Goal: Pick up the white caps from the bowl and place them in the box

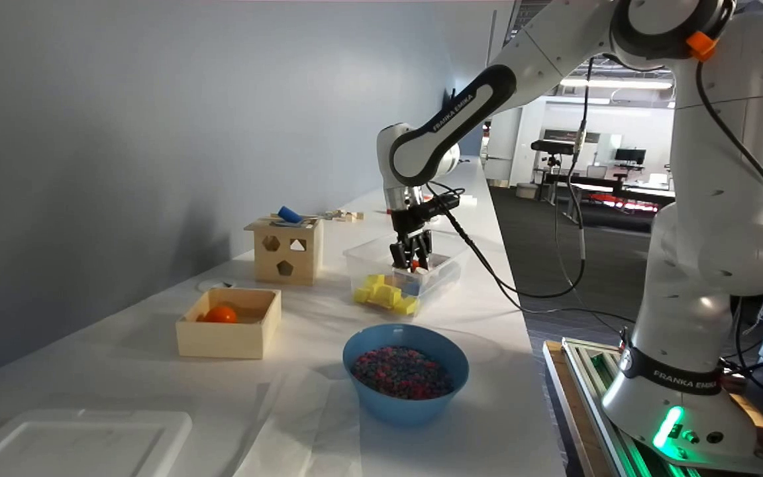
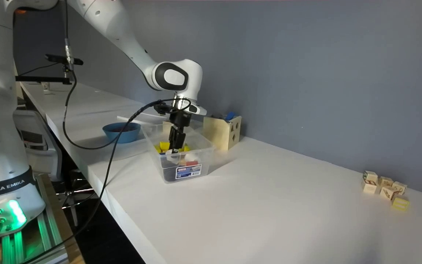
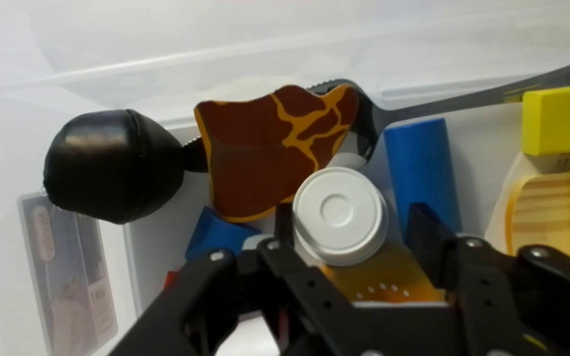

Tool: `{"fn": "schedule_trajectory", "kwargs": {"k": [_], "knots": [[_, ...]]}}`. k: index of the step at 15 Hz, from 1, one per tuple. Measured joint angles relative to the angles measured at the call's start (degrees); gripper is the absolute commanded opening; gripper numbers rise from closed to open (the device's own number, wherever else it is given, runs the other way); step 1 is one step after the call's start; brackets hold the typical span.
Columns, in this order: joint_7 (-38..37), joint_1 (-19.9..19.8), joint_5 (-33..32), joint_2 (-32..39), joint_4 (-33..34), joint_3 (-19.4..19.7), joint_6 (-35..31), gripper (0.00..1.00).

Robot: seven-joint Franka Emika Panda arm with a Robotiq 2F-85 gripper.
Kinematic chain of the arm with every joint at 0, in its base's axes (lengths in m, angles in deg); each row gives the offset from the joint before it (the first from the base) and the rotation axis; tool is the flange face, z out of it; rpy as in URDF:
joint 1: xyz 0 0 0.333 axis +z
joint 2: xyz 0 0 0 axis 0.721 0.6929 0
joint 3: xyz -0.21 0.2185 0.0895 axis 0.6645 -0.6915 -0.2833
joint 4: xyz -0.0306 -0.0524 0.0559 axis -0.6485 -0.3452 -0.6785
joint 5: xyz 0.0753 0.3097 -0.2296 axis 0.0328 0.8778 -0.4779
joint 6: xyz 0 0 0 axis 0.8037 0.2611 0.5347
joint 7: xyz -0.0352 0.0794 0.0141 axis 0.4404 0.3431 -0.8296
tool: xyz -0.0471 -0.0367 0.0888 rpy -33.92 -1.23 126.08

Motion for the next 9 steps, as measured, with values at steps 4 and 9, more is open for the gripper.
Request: {"fn": "schedule_trajectory", "kwargs": {"k": [4,9], "knots": [[-0.24,0.23,-0.01,-0.25,0.0,0.0,0.68,0.14],[-0.26,0.35,-0.36,-5.19,-0.99,0.06,3.09,0.12]]}}
